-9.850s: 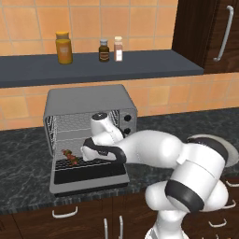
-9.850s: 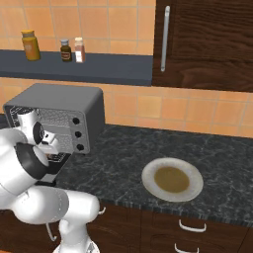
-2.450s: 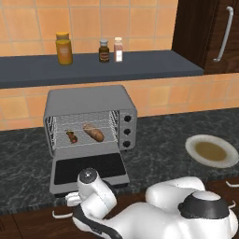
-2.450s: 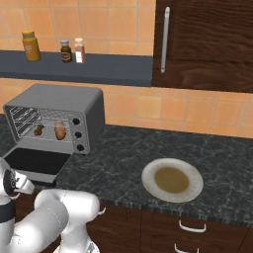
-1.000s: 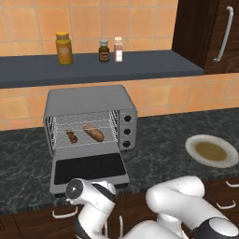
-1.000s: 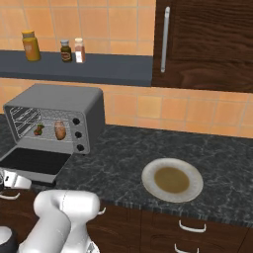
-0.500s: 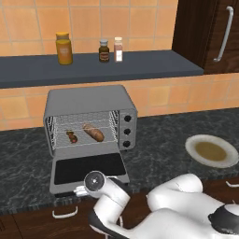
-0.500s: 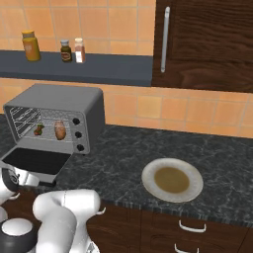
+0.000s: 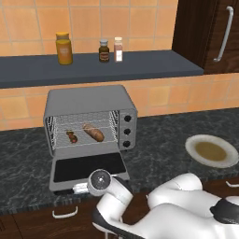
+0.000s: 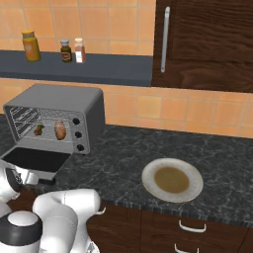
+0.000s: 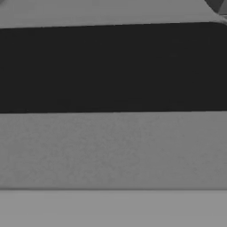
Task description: Pick up the kebab skewer and baguette bread, and place them inside the toaster oven. Close the toaster oven door and start by setting the timer.
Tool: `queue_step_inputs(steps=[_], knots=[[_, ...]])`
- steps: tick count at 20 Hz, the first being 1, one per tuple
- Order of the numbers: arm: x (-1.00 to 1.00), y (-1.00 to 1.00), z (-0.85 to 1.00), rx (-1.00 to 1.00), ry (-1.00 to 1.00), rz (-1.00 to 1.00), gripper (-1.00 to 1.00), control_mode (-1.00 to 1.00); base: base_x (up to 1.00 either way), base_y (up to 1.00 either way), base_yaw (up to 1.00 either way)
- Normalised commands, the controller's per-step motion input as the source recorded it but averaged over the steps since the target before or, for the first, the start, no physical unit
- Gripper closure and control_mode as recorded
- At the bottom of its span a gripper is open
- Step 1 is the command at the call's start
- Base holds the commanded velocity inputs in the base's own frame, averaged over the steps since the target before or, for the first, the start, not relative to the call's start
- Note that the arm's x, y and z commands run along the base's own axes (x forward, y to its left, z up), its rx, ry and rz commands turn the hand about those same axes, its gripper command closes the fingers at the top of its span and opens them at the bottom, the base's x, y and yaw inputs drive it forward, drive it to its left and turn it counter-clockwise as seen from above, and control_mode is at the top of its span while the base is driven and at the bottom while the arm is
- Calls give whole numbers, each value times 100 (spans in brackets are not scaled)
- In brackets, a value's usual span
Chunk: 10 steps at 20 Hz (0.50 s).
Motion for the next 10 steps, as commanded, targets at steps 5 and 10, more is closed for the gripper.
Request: queue_step_inputs(steps=[5,10], knots=[[73,-38,66,7,-2,1,-100,-100,0,0,0],[78,-34,54,3,-3,2,-100,-100,0,0,0]])
